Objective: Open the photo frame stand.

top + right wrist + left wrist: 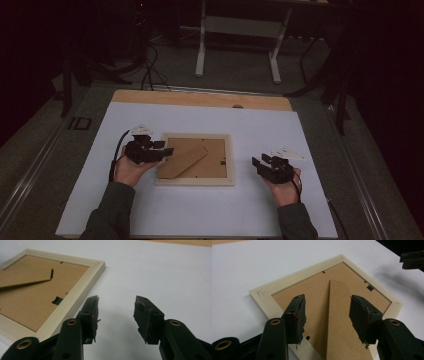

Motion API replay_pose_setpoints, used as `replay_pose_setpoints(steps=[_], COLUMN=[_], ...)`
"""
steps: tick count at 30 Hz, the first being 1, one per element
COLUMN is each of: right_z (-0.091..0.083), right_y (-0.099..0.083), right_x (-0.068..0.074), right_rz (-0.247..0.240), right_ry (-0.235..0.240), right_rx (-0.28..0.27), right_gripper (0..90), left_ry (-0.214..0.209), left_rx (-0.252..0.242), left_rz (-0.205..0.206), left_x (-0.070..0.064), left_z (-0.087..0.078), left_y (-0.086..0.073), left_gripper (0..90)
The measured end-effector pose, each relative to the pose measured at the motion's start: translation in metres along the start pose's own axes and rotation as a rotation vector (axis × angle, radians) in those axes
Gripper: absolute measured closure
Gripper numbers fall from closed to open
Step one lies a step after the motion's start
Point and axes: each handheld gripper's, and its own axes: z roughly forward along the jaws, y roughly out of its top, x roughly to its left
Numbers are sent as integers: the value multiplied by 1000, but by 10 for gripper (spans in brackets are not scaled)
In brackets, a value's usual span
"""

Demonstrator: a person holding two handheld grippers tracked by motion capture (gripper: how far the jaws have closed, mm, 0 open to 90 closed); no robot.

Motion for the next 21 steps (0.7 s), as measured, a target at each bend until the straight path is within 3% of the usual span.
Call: replay_pose_setpoints(steps=[8,16,21], right_z=[0,0,0], right_y=[0,0,0], right_x=[0,0,1], right_rz=[0,0,0], right_ry=[1,1,3], right_rx=[0,0,2], right_gripper=[535,531,530], left_ry=[-47,-59,-68], left_rx=[48,67,81], left_rz=[-9,-17,-18], left_x=[1,-1,0], left_z=[11,20,25], left_y=[-1,-2,-4], left_gripper=[464,443,479])
